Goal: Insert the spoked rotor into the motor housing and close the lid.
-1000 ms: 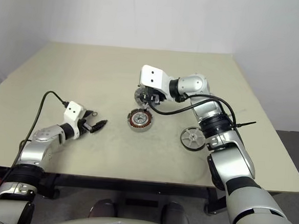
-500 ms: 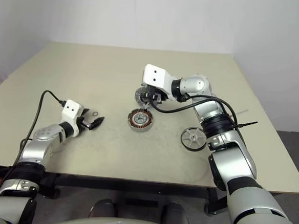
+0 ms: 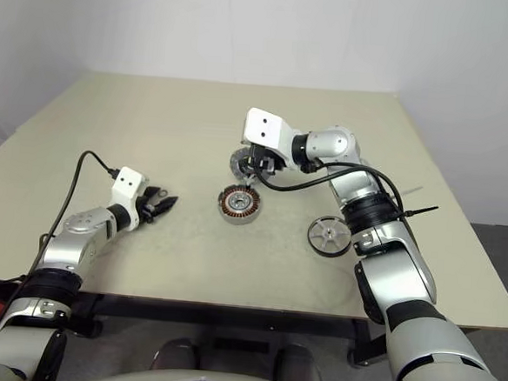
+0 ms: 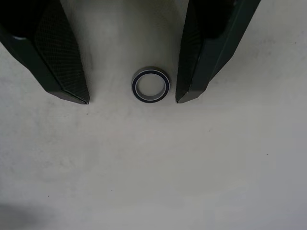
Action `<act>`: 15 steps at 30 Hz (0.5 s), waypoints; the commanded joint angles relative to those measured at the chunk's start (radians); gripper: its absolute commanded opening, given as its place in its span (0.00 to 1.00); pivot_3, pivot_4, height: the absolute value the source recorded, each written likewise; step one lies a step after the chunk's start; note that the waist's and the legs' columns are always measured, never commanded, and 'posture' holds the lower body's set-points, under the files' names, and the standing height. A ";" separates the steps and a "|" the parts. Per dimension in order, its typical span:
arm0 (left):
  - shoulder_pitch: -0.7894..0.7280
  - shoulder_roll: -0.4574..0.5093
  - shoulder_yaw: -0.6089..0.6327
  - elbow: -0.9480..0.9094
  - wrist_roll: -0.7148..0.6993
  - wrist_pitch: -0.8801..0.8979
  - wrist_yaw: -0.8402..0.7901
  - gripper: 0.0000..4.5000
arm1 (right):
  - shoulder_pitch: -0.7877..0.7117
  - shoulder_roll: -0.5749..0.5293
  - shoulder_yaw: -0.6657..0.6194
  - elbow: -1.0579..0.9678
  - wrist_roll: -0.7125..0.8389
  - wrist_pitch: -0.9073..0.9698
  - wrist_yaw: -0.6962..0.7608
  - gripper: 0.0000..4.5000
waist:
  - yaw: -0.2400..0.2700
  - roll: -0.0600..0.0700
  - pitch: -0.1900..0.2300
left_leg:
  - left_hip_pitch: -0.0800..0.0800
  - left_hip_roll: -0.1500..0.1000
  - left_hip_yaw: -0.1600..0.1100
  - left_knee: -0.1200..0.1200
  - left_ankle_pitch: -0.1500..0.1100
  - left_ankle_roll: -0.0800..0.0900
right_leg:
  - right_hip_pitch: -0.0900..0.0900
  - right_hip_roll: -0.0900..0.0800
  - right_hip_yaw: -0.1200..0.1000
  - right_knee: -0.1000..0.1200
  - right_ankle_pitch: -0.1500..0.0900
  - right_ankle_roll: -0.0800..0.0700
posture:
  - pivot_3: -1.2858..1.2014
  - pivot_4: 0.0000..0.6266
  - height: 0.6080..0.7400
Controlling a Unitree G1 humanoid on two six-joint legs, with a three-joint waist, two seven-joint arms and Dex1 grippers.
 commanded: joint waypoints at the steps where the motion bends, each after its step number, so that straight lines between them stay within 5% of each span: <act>1: -0.005 0.011 0.009 -0.003 0.013 0.022 0.019 0.67 | -0.045 -0.009 -0.040 0.000 0.014 -0.022 -0.017 0.44 | 0.000 0.000 0.000 | 0.000 0.000 0.000 0.000 0.000 0.000 | 0.000 0.000 0.000 0.000 0.000 0.000 | 0.52 0.00 1.00; 15: -0.001 0.025 0.013 0.010 0.023 0.084 0.045 0.63 | -0.068 -0.006 -0.050 0.043 0.006 -0.037 -0.043 0.44 | -0.005 0.000 0.000 | 0.001 0.000 0.000 0.000 0.000 0.000 | 0.002 0.000 0.000 0.001 0.000 0.000 | 0.52 0.00 1.00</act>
